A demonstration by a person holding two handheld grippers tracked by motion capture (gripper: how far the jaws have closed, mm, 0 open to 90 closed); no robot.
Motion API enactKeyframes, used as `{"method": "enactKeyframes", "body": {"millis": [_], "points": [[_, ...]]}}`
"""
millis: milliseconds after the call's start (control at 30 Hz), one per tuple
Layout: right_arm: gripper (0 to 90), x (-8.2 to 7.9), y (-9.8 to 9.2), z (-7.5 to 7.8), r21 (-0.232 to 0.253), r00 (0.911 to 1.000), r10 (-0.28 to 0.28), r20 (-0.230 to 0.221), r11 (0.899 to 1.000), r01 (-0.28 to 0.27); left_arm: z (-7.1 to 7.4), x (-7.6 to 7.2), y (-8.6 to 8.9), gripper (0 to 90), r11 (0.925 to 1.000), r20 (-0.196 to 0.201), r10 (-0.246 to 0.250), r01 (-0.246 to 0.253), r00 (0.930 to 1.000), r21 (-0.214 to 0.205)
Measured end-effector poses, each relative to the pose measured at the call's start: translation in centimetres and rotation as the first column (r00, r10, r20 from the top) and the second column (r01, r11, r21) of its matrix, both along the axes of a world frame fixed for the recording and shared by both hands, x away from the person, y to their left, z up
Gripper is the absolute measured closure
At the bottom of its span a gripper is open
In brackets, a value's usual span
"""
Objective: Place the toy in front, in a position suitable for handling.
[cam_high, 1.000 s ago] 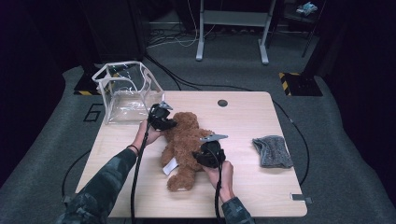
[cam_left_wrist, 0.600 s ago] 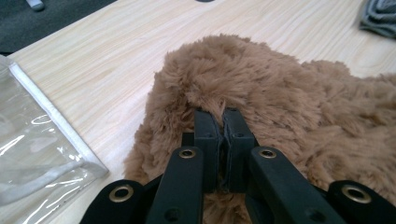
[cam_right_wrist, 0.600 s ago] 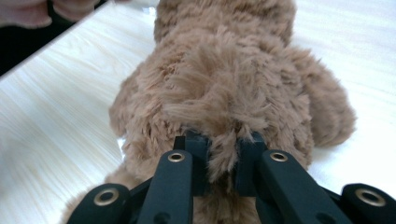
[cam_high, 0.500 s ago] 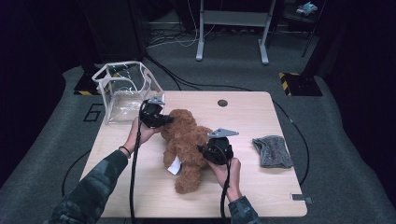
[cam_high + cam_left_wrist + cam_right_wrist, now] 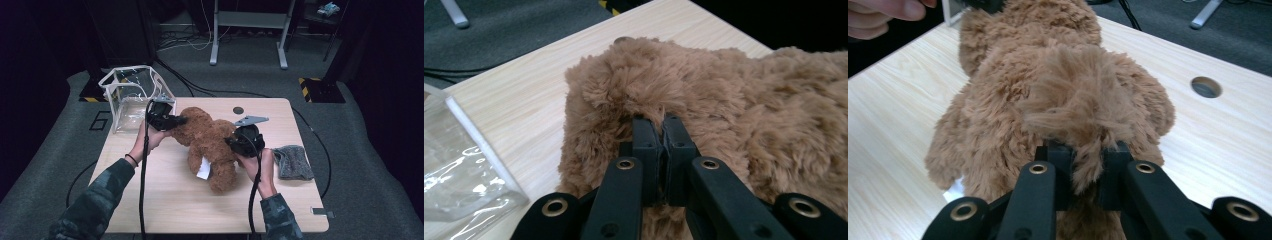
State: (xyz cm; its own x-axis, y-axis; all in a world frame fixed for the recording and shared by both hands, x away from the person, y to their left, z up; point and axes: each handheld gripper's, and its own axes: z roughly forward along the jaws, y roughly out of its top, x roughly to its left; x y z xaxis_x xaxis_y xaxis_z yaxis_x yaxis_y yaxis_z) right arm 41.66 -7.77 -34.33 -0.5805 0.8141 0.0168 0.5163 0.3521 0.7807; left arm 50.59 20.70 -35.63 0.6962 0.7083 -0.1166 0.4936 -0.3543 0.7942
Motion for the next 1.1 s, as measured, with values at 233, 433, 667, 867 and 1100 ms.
{"method": "enactKeyframes", "body": {"millis": [233, 433, 667, 867, 1100], "points": [[81.0, 0.8, -0.8, 1.7, -0.054, 0.9998, -0.004, 0.019, 0.999, 0.005, 0.9, -0.6, -0.6, 87.5, 0.9998, 0.016, -0.004, 0.004, 0.9999, -0.020], [81.0, 2.0, -1.2, 2.1, -0.079, 0.9999, -0.009, 0.011, 0.997, 0.010, 1.0, -1.0, -0.9, 87.5, 0.9994, 0.019, 0.023, -0.023, 0.9996, -0.027], [81.0, 3.6, -1.6, 1.2, -0.087, 0.9998, -0.020, -0.006, 0.996, 0.020, 0.2, -0.9, -1.5, 87.6, 0.9993, 0.007, 0.036, -0.036, 0.9993, -0.011], [81.0, 4.6, -1.7, 0.7, -0.113, 0.9999, -0.001, -0.011, 0.994, 0.000, -0.8, -1.1, -1.8, 87.6, 0.9990, -0.005, 0.044, -0.044, 0.9990, 0.002], [80.4, 6.0, -1.7, -1.7, -0.112, 0.9981, 0.004, -0.061, 0.994, -0.011, -3.0, -1.5, -1.9, 87.6, 0.9977, -0.028, 0.062, -0.061, 0.9977, 0.029]]}}
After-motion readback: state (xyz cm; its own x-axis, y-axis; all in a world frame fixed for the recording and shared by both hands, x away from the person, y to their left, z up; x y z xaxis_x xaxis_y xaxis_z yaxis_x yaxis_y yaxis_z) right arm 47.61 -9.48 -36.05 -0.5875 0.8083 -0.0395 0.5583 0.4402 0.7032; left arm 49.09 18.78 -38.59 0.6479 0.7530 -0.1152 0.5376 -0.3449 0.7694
